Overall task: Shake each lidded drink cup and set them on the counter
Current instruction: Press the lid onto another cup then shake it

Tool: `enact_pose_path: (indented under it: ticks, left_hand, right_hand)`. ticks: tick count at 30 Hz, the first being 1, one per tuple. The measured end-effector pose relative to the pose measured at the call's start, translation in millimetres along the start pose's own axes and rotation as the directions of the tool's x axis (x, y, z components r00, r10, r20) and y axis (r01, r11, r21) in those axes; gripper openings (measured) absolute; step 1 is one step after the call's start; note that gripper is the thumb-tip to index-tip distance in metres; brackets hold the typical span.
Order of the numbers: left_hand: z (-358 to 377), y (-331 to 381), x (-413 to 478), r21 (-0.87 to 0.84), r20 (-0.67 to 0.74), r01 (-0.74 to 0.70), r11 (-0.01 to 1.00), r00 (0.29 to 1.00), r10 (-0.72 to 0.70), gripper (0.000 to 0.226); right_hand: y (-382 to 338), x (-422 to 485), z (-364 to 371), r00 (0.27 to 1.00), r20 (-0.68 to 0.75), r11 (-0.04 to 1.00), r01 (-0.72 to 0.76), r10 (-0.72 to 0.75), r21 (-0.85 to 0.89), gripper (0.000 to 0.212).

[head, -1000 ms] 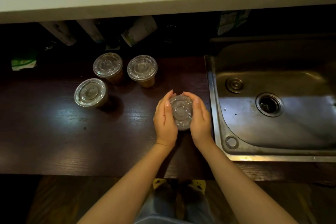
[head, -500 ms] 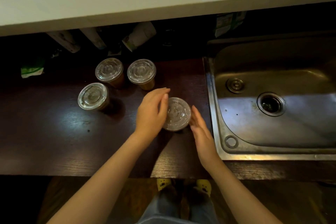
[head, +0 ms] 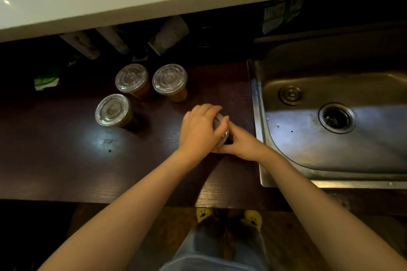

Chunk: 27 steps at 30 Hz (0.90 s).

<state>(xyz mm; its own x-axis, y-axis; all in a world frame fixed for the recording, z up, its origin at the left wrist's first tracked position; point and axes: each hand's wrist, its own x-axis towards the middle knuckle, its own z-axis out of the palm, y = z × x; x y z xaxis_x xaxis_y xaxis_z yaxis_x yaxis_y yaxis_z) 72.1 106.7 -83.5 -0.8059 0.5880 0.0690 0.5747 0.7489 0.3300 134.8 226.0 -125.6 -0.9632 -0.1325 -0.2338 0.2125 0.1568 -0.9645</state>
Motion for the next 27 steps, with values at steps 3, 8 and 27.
enact_pose_path:
  ticks: [3, 8, 27]
  left_hand:
    - [-2, 1, 0, -0.004, 0.002, 0.013, 1.0, 1.0, -0.013, 0.058]
    - [-6, 5, 0, -0.01, 0.007, 0.028, 1.0, 1.0, -0.028, 0.062]
    - [-3, 2, -16, -0.027, -0.06, 0.166, 0.986, 0.984, -0.167, 0.052]
  right_hand:
    - [2, 3, -2, 1.0, 0.018, 1.0, 0.01, -0.01, -0.004, 0.083]
    - [4, 4, 2, 1.0, 0.013, 1.0, 0.02, -0.02, -0.002, 0.081]
    - [16, -9, 21, 0.969, -0.232, 0.995, 0.094, -0.087, 0.022, 0.065]
